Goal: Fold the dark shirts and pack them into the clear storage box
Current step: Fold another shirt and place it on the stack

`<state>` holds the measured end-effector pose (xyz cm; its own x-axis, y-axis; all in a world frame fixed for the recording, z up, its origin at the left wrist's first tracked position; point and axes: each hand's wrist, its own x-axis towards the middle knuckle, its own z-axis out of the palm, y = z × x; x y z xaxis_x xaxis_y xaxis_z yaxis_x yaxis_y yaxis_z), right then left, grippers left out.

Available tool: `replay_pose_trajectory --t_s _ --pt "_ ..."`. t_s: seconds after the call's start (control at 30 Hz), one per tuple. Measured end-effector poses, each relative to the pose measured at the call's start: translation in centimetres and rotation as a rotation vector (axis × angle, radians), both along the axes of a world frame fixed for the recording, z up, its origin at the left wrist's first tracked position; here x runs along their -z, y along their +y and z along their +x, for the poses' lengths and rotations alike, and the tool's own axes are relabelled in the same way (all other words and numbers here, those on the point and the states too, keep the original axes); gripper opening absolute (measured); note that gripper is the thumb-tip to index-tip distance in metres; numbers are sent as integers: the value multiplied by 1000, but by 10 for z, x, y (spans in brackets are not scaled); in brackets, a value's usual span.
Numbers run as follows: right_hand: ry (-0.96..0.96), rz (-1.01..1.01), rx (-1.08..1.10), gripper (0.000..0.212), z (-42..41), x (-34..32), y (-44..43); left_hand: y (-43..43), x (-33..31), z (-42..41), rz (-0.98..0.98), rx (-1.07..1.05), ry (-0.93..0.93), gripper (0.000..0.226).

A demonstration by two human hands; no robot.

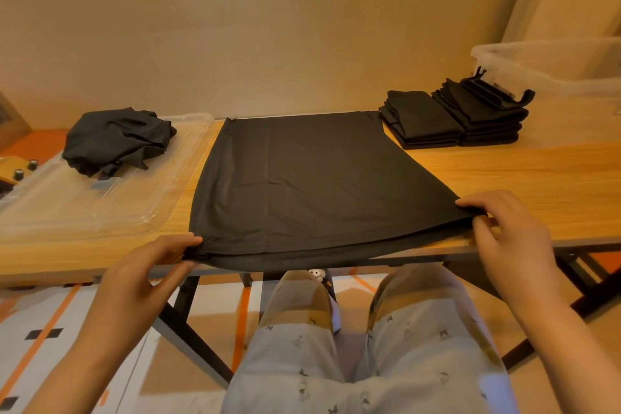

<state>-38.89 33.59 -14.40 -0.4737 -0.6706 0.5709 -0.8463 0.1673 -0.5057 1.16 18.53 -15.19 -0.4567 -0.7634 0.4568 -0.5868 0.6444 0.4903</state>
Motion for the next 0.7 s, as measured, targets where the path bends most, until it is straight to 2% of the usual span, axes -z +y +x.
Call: replay_pose_trajectory --t_s 0.13,0.33,0.47,0.63,0.7 --pt "9 -57 0 33 -2 -5 1 -2 2 4 -33 40 -40 52" --pt "-103 -75 -46 31 9 -1 -2 0 3 6 -71 34 4 44" --pt "-117 -72 -63 27 14 3 -3 1 4 3 -78 30 23 47" --pt "-61 -60 -47 35 8 -3 -3 2 -7 4 -140 -17 61 39" --pt "62 -81 -29 35 2 -8 -1 2 -10 5 -188 -56 85 38"
